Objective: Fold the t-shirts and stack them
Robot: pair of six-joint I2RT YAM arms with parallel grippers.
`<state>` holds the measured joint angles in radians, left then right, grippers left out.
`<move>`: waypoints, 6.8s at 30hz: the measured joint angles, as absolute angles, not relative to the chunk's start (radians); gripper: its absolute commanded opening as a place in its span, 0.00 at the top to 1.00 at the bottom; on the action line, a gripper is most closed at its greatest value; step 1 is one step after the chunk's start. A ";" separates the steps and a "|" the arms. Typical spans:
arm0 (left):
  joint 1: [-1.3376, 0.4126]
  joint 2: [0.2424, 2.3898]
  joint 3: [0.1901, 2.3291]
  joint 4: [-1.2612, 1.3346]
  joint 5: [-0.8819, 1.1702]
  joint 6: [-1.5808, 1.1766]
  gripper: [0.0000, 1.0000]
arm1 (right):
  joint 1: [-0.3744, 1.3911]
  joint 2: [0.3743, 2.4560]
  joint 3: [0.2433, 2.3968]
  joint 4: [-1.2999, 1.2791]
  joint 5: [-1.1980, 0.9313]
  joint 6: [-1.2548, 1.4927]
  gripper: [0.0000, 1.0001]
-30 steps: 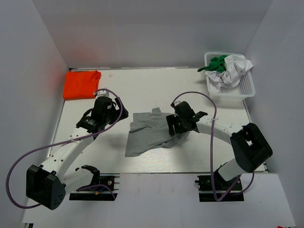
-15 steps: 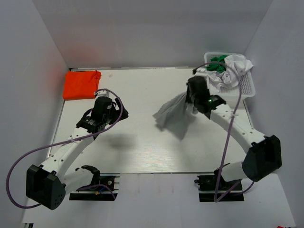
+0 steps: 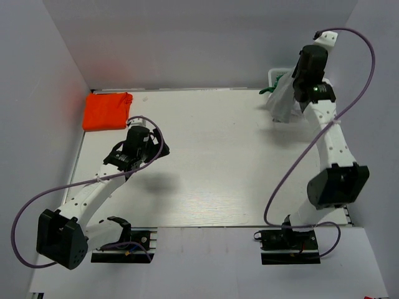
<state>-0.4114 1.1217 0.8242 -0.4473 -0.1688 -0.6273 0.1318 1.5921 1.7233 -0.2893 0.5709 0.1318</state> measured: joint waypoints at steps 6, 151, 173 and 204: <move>-0.409 1.147 0.825 -0.445 -0.183 -0.625 0.00 | -0.004 1.787 1.840 -0.300 0.484 0.110 1.00; -0.781 1.341 0.627 -0.426 0.212 -0.623 1.00 | 0.535 1.455 0.738 -0.094 -0.049 0.358 0.71; -0.789 0.909 1.133 -0.522 -0.630 -0.592 1.00 | 0.517 0.959 1.040 -0.152 0.642 0.553 1.00; -0.774 0.714 1.273 -0.442 -0.920 -0.402 1.00 | 0.511 1.018 1.520 -0.148 0.914 0.200 1.00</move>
